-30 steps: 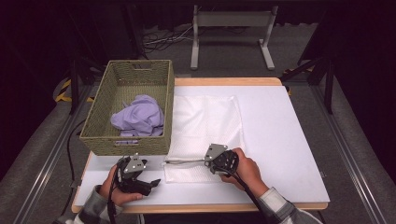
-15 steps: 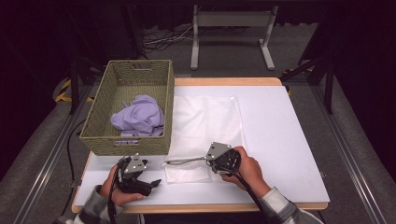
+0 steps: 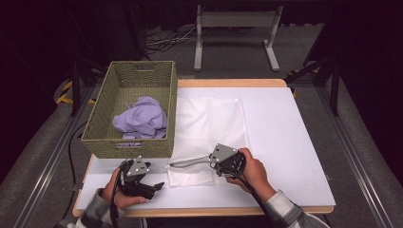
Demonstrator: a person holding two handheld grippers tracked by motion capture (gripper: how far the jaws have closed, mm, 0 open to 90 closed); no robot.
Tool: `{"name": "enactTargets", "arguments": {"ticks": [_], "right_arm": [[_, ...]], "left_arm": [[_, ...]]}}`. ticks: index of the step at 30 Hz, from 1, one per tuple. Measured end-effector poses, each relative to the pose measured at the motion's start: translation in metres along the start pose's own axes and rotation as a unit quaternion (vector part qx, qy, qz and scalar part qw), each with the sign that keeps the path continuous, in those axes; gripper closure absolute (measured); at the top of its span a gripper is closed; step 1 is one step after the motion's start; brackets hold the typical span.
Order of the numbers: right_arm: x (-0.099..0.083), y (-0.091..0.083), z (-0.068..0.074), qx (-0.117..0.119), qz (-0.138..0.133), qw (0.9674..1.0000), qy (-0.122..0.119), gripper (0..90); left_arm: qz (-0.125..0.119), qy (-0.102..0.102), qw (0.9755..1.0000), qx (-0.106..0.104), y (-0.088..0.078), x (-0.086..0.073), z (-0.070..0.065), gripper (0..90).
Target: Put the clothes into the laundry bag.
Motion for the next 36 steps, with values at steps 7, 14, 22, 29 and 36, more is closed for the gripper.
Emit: {"name": "enactTargets", "arguments": {"ticks": [7, 14, 22, 29, 36], "right_arm": [[0.008, -0.003, -0.004, -0.011, -0.016, 0.9998, 0.002, 89.6], [0.023, -0.01, -0.013, -0.018, -0.041, 0.9989, 0.011, 89.7], [0.039, -0.017, -0.021, -0.027, -0.067, 0.9973, 0.016, 89.6], [0.046, -0.02, -0.027, -0.033, -0.079, 0.9961, 0.021, 89.6], [0.052, -0.026, -0.034, -0.044, -0.09, 0.9946, 0.025, 89.6]], "left_arm": [[-0.005, 0.0, 1.0, 0.004, -0.002, 0.001, 0.001, 13.2], [-0.014, -0.009, 0.9998, 0.008, -0.006, 0.0, 0.005, 13.2], [-0.011, -0.006, 0.9999, 0.006, -0.005, 0.0, 0.005, 13.2], [-0.014, -0.008, 0.9999, 0.005, -0.006, 0.0, 0.005, 13.2], [-0.02, -0.007, 0.9997, 0.007, -0.008, 0.001, 0.006, 13.2]]}}
Point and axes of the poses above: each handheld gripper's, and its own axes: y roughly forward along the jaws, x roughly out of its top, z roughly to its left, the point moved 8 cm from there along y, roughly forward along the jaws, and after that the axes turned 1 degree about y, right-handed, at the moved point
